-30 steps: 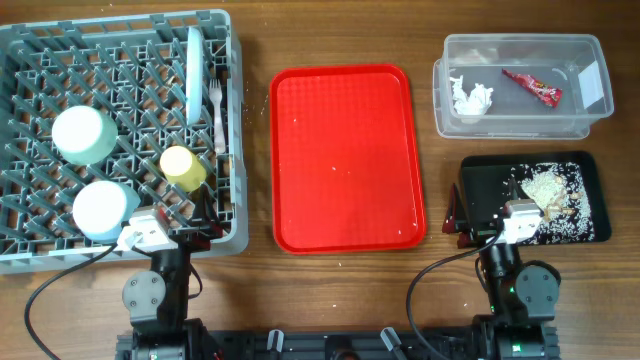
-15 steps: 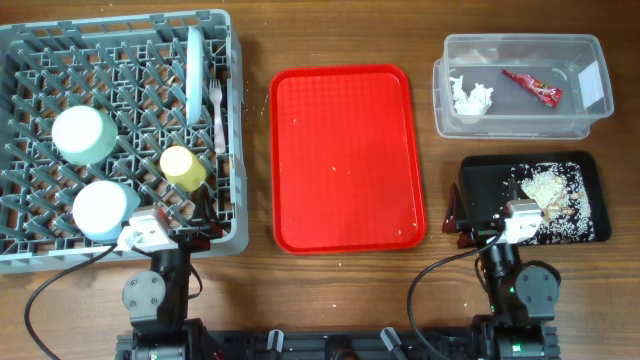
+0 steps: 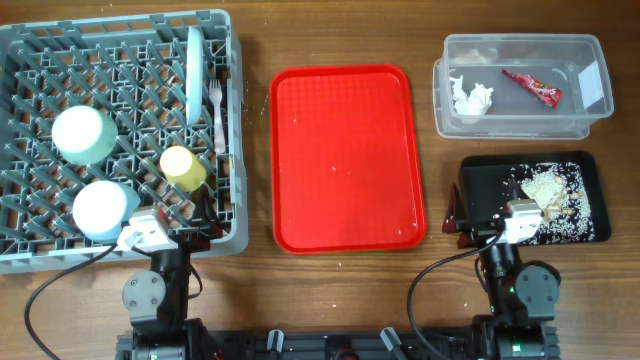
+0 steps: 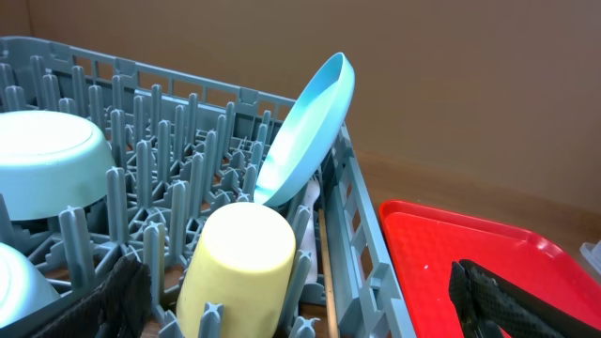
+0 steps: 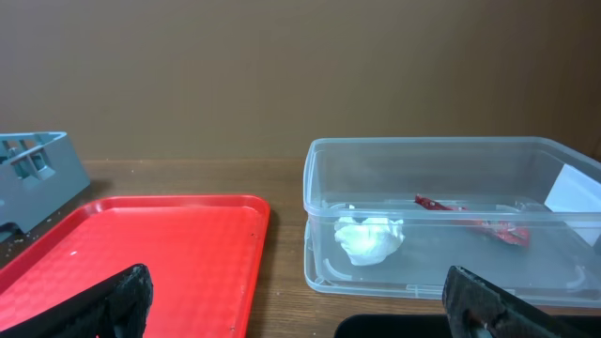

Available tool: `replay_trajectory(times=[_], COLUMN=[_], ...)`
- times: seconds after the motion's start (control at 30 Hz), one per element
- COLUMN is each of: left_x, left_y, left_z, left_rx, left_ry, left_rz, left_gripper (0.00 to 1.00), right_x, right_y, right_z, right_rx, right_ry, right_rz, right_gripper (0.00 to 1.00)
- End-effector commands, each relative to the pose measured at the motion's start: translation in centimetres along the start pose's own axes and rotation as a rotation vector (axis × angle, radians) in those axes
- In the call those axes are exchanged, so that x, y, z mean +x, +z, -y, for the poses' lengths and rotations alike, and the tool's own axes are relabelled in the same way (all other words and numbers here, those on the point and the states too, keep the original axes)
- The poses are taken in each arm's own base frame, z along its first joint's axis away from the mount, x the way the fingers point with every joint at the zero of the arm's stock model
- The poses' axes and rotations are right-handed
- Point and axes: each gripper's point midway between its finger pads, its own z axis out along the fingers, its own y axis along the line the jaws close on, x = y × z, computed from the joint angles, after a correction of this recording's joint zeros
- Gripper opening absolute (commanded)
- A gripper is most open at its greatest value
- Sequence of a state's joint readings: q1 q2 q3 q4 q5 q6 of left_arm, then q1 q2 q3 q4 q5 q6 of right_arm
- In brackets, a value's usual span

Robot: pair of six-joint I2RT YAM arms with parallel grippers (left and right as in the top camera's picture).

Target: Sort waste into correct bins and load items into the dishwasher rack

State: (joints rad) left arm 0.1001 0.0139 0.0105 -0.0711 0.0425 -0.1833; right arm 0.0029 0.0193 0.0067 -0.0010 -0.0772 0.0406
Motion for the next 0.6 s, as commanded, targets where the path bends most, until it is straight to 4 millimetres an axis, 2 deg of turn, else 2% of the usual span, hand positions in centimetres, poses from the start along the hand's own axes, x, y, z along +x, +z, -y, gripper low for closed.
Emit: replay_trajectory(times=[0.0,0.1,0.2,0.27,0.4,0.57], left_x=[-0.2,-0.2,0.3,0.3,0.5,0.5], left_y=[-0.1,0.0,0.0,0.0,-0.1,-0.1], left_z=[-0.9,-0.8,0.7,1.0,2.0,2.0], left_rx=[-0.05,-0.048,0.037,0.049,0.101,0.102], left_ry=[0.022,0.042,0.201,0.26,0.314,0.31], left_rz=[0.017,0.016,-0.003,-0.003,-0.004,-0.005], left_gripper=[1.0,1.0,1.0,1.0,1.0,1.0], right_x=[-0.2,-0.2,-0.2,-0.2,-0.2,-0.2], right_y=[-0.1,-0.1,-0.1,-0.1,-0.1,-0.1], right_z=[0.3,0.3,0.3,0.3,0.3,0.3], right_rx=[0.015,0.015,0.015,0.015,0.015,0.015], right_ry=[0.013,0.013,0.013,0.013,0.013,0.013], right_rz=[0.013,0.013,0.013,0.013,0.013,0.013], right_gripper=[1.0,1.0,1.0,1.0,1.0,1.0])
